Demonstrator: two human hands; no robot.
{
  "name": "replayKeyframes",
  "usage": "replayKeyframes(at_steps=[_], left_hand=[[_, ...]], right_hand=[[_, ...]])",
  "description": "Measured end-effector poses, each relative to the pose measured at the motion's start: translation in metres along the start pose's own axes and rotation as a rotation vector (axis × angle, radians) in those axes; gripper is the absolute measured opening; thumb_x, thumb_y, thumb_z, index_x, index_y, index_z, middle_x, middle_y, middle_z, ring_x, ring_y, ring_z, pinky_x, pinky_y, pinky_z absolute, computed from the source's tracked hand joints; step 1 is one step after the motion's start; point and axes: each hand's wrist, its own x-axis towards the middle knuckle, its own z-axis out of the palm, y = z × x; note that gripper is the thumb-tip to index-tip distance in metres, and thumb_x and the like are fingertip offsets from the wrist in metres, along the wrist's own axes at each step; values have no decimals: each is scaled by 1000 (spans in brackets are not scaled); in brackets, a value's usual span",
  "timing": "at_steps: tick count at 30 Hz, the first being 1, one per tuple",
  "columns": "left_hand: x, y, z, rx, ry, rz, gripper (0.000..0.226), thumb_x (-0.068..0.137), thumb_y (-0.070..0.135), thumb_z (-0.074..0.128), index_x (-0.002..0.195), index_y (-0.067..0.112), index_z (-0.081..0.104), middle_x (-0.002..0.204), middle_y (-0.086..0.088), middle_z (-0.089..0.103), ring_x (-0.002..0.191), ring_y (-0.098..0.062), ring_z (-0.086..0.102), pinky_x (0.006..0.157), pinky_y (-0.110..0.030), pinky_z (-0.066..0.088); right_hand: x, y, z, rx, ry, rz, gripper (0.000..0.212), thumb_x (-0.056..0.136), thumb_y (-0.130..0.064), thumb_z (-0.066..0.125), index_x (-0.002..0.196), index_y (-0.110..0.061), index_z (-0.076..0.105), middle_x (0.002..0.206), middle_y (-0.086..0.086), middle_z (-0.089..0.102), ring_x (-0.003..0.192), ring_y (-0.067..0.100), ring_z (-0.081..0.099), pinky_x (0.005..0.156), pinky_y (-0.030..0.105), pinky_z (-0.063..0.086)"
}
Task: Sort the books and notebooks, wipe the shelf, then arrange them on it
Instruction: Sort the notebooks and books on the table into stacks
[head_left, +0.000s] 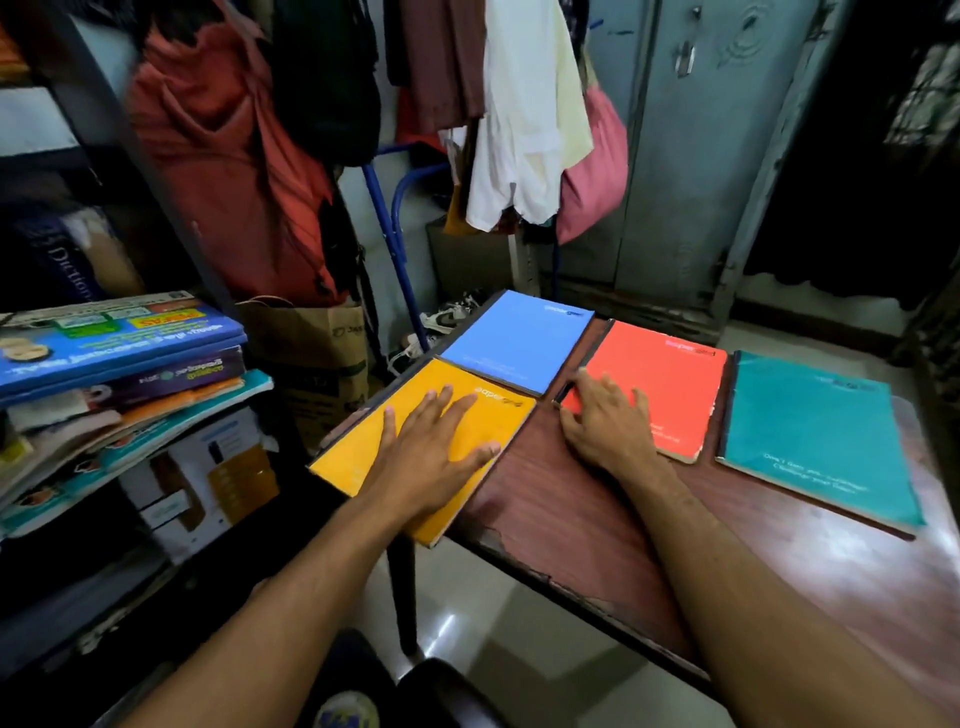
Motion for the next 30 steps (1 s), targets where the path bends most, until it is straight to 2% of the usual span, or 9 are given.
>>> replayKeyframes(at_steps=[4, 8, 12, 16, 18, 20, 24, 26, 30], left_hand=[[-43, -26, -55, -175, 238, -33, 75, 89, 75, 47, 154, 39, 33, 165, 8, 27, 152, -10, 21, 125, -57, 5], [-129, -80, -115, -264, 549, -89, 52, 87, 47, 60, 134, 23, 61, 133, 2, 61, 122, -13, 55, 109, -39, 42], [-231, -143, -167, -185, 781, -285, 38, 84, 38, 64, 120, 25, 66, 118, 4, 66, 107, -13, 64, 97, -37, 51], [-325, -197, -200, 138, 938, -528, 51, 79, 49, 62, 125, 29, 61, 122, 1, 62, 112, -25, 60, 98, -41, 49], [-365, -218, -211, 352, 941, -661, 65, 75, 58, 62, 134, 31, 57, 128, -1, 60, 117, -29, 56, 99, -43, 45], [-403, -233, -221, 466, 861, -810, 82, 71, 66, 68, 145, 37, 47, 141, 1, 53, 129, -28, 48, 103, -46, 38], [-461, -256, -231, 496, 596, -1034, 99, 74, 71, 71, 157, 46, 21, 169, 2, 14, 156, -24, 3, 121, -58, 2], [-478, -262, -232, 450, 564, -1048, 93, 82, 58, 72, 157, 46, 20, 170, -1, 7, 156, -29, 1, 123, -55, 7], [-486, -269, -234, 486, 645, -1014, 74, 93, 26, 66, 155, 46, 31, 163, -1, 32, 145, -30, 32, 117, -41, 32]], right_hand=[[-35, -107, -27, 255, 274, -307, 51, 84, -44, 51, 128, -18, 59, 125, 5, 64, 113, 29, 58, 90, 43, 41], [-80, -257, -39, 580, 79, -668, 45, 86, -36, 48, 127, -19, 55, 121, 2, 61, 113, 26, 57, 98, 46, 47], [-112, -381, -37, 721, -46, -873, 41, 85, -32, 60, 123, -16, 55, 116, 4, 60, 110, 27, 57, 99, 44, 45], [-146, -466, -33, 592, -117, -992, 63, 79, -43, 60, 134, -16, 48, 123, 9, 54, 115, 31, 53, 100, 43, 44], [-159, -495, -32, 453, -65, -1034, 74, 75, -51, 57, 140, -19, 45, 129, 9, 50, 116, 35, 50, 97, 47, 45], [-171, -517, -31, 344, -14, -1074, 76, 74, -45, 68, 142, -23, 43, 136, 6, 46, 122, 33, 45, 96, 46, 41], [-200, -556, -28, 235, 40, -1272, 81, 78, -39, 74, 150, -23, 39, 146, 9, 43, 133, 34, 40, 105, 46, 34], [-218, -578, -26, 148, 15, -1343, 88, 83, -42, 72, 156, -24, 27, 152, 11, 36, 139, 34, 35, 111, 47, 31], [-240, -611, -18, 66, 12, -1382, 77, 95, -32, 61, 156, -29, 14, 149, 9, 36, 135, 32, 38, 104, 51, 39]])
